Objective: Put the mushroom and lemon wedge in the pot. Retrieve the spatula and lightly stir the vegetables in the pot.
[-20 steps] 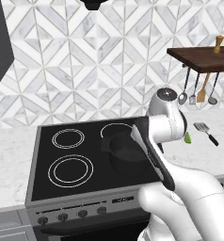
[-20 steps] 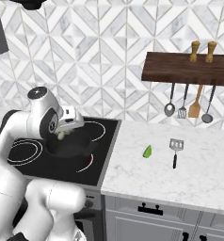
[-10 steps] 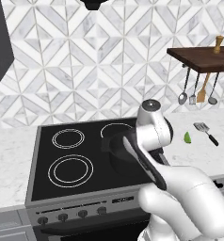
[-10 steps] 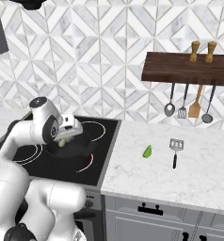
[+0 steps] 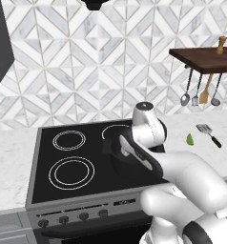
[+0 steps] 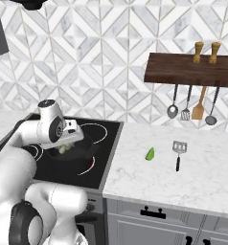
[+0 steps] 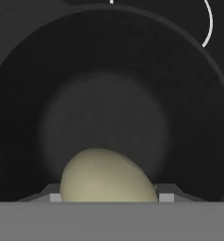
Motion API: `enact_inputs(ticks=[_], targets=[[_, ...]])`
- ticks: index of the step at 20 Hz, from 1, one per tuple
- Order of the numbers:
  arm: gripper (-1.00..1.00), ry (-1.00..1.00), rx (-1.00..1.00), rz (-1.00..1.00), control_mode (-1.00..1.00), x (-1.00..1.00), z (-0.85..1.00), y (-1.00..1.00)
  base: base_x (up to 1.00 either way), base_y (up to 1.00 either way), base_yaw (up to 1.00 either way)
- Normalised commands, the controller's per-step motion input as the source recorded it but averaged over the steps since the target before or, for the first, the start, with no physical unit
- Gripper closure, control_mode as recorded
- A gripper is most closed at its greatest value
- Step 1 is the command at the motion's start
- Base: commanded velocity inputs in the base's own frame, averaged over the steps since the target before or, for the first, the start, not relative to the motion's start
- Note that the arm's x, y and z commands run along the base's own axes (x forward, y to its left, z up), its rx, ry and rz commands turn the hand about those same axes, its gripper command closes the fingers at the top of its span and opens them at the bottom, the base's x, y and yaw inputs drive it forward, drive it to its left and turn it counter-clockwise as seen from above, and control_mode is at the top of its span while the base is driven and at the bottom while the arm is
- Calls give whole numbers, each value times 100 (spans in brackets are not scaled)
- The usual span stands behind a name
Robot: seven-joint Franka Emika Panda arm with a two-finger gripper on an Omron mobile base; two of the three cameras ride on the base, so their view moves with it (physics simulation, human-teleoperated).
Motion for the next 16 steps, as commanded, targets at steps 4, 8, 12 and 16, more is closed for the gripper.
enact_inputs(ticks=[4,8,12,16], targets=[[100,8,2,4,-100,5,-17,0,0,0,0],[100,0,0,0,-100,2,-25,0,0,0,0],[100,0,0,0,-100,8,-26,0,0,0,0],[100,9,0,1,-100,3,-9,0,0,0,0]])
